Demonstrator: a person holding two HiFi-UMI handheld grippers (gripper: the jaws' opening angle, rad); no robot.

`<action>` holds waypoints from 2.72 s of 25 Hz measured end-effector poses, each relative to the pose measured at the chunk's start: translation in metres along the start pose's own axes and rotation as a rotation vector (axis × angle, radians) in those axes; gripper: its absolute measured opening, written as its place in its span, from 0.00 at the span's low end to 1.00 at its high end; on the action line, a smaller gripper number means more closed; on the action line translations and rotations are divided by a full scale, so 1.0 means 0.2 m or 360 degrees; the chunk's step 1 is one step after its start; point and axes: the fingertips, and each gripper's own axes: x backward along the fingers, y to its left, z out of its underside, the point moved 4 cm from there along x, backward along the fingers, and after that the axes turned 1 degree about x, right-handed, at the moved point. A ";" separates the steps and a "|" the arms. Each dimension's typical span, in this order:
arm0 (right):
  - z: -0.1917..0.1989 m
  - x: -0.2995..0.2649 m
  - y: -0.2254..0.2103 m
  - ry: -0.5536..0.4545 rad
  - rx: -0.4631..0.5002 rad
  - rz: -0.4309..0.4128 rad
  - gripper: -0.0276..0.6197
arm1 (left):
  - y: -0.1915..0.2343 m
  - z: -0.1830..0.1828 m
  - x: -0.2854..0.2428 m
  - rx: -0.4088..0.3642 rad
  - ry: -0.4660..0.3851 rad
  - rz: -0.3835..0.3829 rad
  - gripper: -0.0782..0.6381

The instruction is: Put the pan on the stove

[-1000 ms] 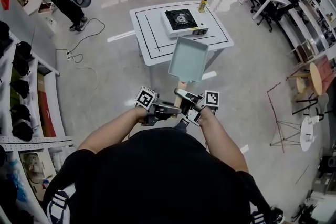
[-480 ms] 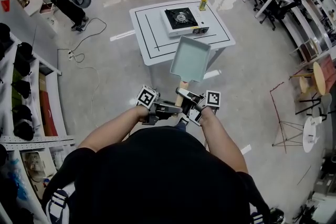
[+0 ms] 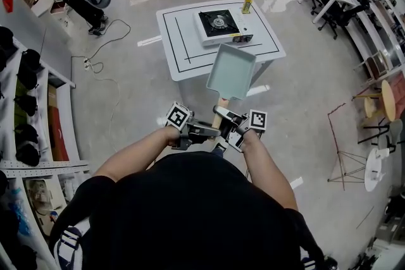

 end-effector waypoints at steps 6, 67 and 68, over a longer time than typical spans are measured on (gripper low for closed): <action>-0.12 0.04 -0.04 0.0013 -0.0023 -0.0004 0.22 | 0.08 -0.09 -0.05 0.0003 -0.0008 -0.0026 0.31; -1.15 0.34 -0.24 0.0267 -0.0099 -0.0027 0.22 | 0.63 -0.92 -0.57 -0.0073 -0.0143 -0.0220 0.31; -1.17 0.35 -0.24 0.0271 -0.0098 -0.0026 0.22 | 0.64 -0.93 -0.58 -0.0067 -0.0148 -0.0218 0.31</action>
